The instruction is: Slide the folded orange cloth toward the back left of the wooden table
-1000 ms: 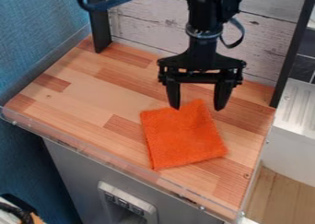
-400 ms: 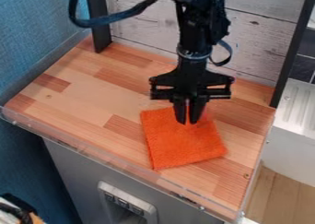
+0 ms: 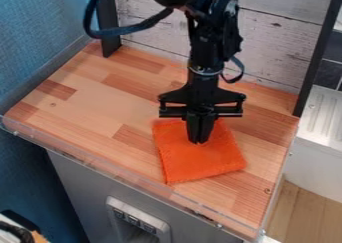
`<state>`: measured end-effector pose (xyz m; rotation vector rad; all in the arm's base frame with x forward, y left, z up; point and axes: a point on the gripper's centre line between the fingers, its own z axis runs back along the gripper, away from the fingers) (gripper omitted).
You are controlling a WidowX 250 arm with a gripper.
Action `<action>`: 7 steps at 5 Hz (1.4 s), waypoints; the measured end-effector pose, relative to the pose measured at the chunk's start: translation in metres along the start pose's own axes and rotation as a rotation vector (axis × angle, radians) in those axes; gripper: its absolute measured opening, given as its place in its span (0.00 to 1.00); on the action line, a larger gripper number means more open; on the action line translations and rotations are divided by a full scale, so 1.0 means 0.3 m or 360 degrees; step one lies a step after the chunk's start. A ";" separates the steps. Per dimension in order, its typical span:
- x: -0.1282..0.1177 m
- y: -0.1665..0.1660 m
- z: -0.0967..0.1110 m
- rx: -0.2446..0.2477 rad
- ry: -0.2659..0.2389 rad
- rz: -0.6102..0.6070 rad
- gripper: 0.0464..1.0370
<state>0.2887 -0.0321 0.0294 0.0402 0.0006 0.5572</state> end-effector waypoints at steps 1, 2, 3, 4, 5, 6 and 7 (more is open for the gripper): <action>-0.002 -0.008 -0.033 0.0000 0.0022 0.0004 0.01; -0.017 -0.009 -0.056 -0.0011 0.0054 -0.0027 0.01; 0.012 0.027 -0.068 -0.0020 0.0075 -0.0109 0.01; 0.065 0.047 -0.071 -0.0045 0.0078 -0.0239 0.01; 0.122 0.065 -0.073 -0.0073 0.0070 -0.0371 0.01; 0.176 0.089 -0.071 -0.0113 0.0044 -0.0529 0.01; 0.218 0.130 -0.070 -0.0127 0.0045 -0.0633 0.01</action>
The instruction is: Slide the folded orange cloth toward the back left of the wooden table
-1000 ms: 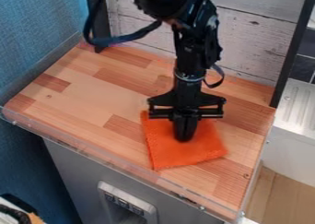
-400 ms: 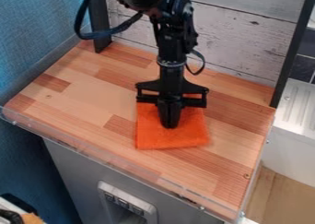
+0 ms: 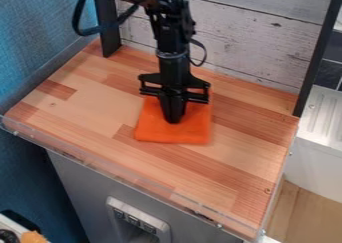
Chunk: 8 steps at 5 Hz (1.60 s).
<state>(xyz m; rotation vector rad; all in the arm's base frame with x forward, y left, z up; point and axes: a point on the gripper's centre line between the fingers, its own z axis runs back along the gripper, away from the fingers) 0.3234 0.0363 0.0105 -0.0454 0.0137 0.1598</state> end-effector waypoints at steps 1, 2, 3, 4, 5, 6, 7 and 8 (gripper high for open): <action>0.025 0.043 0.006 -0.0001 -0.0013 -0.0087 0.01; 0.044 0.069 0.012 0.0014 -0.0017 -0.0158 0.04; 0.062 0.076 0.041 0.0038 -0.0012 -0.0213 0.19; 0.037 0.082 0.078 0.0059 0.0018 -0.0236 0.44; 0.003 0.085 0.144 0.0084 -0.0013 -0.0254 0.75; -0.029 0.084 0.202 0.0095 -0.0031 -0.0259 0.95; -0.063 0.081 0.250 0.0096 -0.0033 -0.0282 0.96; -0.098 0.074 0.282 0.0083 -0.0035 -0.0285 0.96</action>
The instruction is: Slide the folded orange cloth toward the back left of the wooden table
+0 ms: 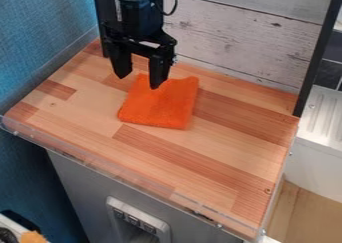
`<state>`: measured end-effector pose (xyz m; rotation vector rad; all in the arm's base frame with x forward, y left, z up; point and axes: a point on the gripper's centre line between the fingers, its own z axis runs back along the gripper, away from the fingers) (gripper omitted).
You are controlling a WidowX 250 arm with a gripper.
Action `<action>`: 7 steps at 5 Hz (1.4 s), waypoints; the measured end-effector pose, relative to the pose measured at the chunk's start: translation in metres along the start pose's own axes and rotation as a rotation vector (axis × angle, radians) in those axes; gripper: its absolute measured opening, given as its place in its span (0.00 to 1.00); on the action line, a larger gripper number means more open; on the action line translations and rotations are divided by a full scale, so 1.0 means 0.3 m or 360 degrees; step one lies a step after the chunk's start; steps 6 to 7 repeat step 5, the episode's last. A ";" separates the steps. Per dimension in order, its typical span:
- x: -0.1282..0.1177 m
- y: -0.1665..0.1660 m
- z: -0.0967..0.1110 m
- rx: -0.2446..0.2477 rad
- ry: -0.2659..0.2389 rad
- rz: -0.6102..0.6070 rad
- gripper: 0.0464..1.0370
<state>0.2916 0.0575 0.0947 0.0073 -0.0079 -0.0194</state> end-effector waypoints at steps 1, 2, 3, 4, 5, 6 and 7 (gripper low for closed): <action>-0.025 -0.004 0.021 -0.0003 0.0002 0.0004 0.96; -0.040 -0.008 0.032 -0.0008 0.0016 0.0009 0.96; -0.044 -0.012 0.034 -0.0019 0.0026 0.0018 0.96; -0.043 -0.019 0.035 -0.0025 0.0025 0.0048 0.96; -0.034 -0.038 0.034 -0.0027 0.0010 0.0047 0.96; -0.034 -0.038 0.034 -0.0027 0.0010 0.0047 0.96; -0.034 -0.038 0.034 -0.0027 0.0010 0.0047 0.96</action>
